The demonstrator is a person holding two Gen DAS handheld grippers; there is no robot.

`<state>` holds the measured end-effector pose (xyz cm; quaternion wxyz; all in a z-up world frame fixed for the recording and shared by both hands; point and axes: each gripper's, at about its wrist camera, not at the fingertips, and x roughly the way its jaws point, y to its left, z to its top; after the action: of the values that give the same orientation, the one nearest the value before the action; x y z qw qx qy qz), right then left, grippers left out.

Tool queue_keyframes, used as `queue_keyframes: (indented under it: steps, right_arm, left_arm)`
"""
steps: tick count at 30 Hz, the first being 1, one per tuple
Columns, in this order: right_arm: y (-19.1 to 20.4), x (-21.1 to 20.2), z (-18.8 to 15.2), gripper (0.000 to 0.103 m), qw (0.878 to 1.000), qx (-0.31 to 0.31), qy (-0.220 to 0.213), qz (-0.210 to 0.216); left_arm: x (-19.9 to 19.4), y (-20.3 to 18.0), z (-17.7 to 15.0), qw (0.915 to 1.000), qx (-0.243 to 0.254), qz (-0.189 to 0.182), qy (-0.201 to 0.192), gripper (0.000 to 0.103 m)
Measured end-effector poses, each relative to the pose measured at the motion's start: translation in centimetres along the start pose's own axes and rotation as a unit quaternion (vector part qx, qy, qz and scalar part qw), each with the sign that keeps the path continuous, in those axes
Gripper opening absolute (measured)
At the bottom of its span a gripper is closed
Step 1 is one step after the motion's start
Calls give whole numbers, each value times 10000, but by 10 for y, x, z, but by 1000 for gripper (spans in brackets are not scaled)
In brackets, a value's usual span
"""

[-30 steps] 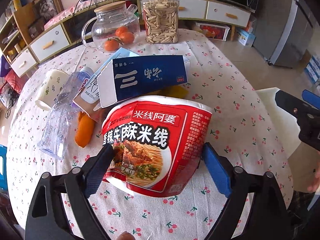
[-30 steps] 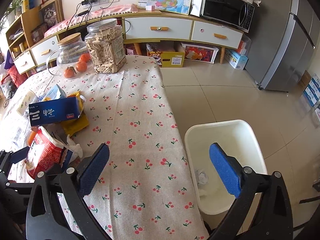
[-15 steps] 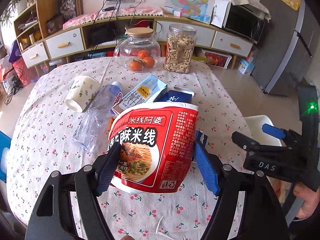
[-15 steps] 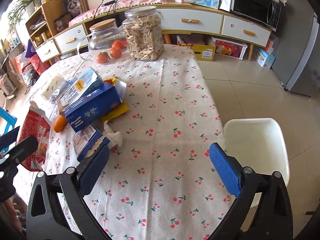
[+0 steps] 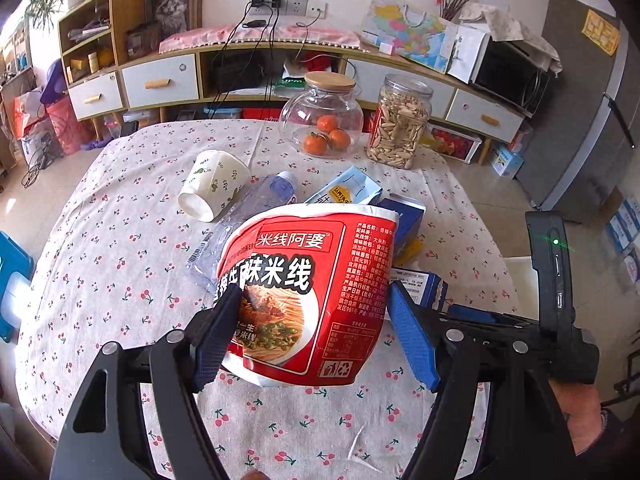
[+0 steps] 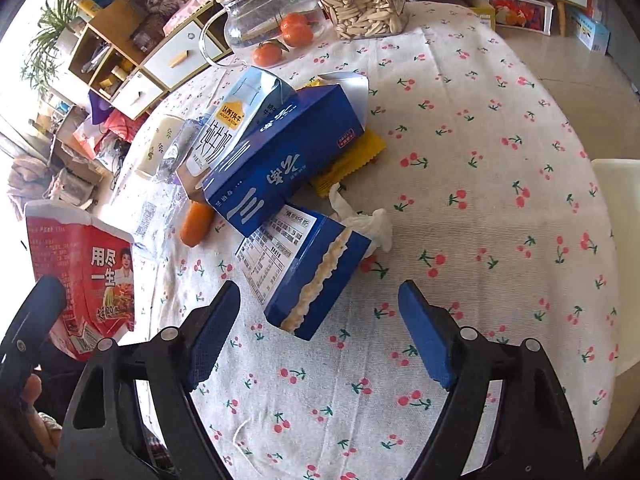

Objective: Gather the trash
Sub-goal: 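Grasp the red noodle cup with the left tool while the right tool grasps a blue carton flap, then carry the noodle cup and carton piece to the bin and release both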

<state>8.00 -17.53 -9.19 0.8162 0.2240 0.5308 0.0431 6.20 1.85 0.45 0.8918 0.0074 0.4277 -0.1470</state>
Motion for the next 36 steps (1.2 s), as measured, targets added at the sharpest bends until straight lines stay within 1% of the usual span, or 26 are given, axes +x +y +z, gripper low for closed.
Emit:
queue_keyframes:
  steps: [1, 3, 5, 7, 8, 13, 16, 20, 27, 36]
  right_arm:
    - [0, 2, 1, 75, 10000, 68, 2, 51]
    - [1, 5, 2, 65, 9998, 137, 12, 112]
    - [4, 8, 2, 40, 9999, 94, 77, 101]
    - [6, 8, 0, 36, 9999, 46, 84, 74]
    - [7, 7, -1, 33, 10000, 22, 36, 48]
    - [15, -6, -3, 24, 9996, -216, -163, 69]
    - [22, -16, -4, 17, 9987, -413, -280, 58]
    - [28, -30, -6, 13, 9966, -663, -479, -25]
    - [26, -54, -9, 12, 9931, -913, -735, -16]
    - [21, -88, -9, 12, 9881, -989, -1177, 85]
  left_arm:
    - [0, 2, 0, 10000, -11, 3, 6, 72]
    - [0, 5, -1, 10000, -37, 1, 4, 72]
    - [-1, 8, -1, 10000, -45, 16, -4, 72]
    - [-1, 9, -2, 10000, -65, 47, -15, 72]
    - [-1, 10, -3, 10000, -73, 64, -17, 72]
    - [-1, 14, -2, 9997, -177, 128, -69, 72]
    - [-3, 15, -1, 9995, -239, 148, -114, 72]
    - [-5, 15, 1, 9993, -299, 145, -179, 72]
    - [-12, 9, 8, 9985, -382, 87, -378, 72]
    - [-18, -9, 17, 9967, -427, -34, -692, 72]
